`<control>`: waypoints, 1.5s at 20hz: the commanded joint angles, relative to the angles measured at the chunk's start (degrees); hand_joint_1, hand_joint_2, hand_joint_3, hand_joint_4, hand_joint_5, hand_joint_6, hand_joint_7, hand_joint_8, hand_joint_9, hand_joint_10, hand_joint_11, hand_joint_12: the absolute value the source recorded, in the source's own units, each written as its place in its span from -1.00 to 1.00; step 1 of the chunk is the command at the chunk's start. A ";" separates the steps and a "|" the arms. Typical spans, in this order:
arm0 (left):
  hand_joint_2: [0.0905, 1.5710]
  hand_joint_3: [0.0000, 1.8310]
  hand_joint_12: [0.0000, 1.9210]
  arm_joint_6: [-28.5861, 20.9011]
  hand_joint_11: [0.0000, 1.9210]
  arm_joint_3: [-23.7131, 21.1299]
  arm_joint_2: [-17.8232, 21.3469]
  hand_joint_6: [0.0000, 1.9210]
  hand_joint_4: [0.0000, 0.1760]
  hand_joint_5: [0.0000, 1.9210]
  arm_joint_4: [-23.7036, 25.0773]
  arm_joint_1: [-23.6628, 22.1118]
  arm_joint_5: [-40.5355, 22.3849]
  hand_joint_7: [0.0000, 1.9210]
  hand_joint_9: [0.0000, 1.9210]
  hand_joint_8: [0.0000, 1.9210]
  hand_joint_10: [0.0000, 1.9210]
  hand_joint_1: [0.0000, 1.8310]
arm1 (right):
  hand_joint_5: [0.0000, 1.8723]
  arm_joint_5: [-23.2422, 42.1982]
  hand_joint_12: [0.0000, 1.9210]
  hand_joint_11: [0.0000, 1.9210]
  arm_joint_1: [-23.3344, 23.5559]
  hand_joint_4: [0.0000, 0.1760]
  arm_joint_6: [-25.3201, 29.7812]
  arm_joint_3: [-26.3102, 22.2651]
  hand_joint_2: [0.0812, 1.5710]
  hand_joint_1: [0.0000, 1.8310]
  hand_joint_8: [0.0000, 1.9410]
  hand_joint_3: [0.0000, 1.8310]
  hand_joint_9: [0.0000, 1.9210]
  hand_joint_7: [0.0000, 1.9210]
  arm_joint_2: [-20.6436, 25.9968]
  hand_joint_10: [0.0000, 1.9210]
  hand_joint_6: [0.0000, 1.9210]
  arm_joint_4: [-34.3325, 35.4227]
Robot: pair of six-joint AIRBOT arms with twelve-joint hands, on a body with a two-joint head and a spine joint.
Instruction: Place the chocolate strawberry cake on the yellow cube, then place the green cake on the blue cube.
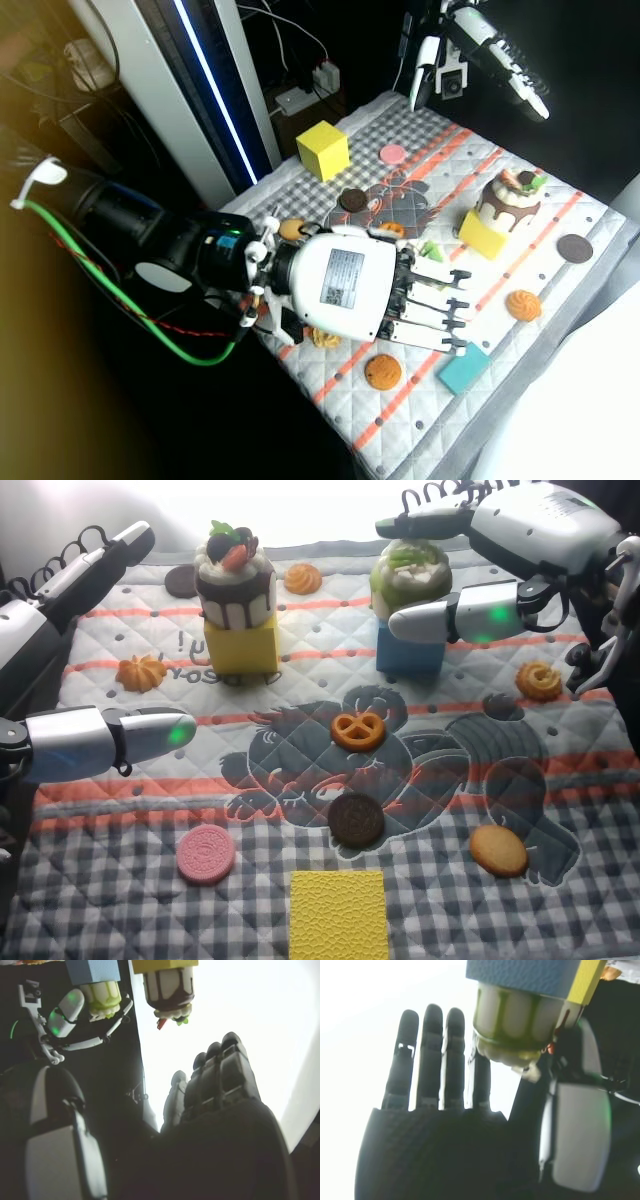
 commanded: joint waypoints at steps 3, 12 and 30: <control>0.09 -0.99 -1.00 -0.56 -1.00 0.36 -0.06 -1.00 0.84 -1.00 1.21 -0.18 -7.07 -0.99 -1.00 -1.00 -1.00 -0.09 | -0.61 6.39 -0.21 -0.84 0.11 -0.09 0.21 -0.30 0.22 -0.49 -1.00 -1.00 -0.56 -0.56 -0.18 -1.00 -1.00 1.17; 0.07 -1.00 -1.00 -0.90 -1.00 0.33 -0.04 -1.00 0.88 -1.00 0.95 0.06 -7.24 -0.97 -1.00 -0.99 -1.00 -0.14 | -0.80 6.50 -0.14 -1.00 0.04 0.77 0.19 -0.79 0.23 -0.21 -1.00 -1.00 -0.70 -0.72 0.30 -1.00 -1.00 1.16; 0.01 -1.00 -1.00 -21.62 -1.00 2.70 1.98 -1.00 1.00 -1.00 3.53 5.88 -12.41 -1.00 -1.00 -1.00 -1.00 -0.18 | -1.00 33.17 -1.00 -1.00 -13.86 1.00 -1.59 -15.57 0.06 -0.29 -1.00 -0.99 -1.00 -1.00 12.60 -1.00 -1.00 8.46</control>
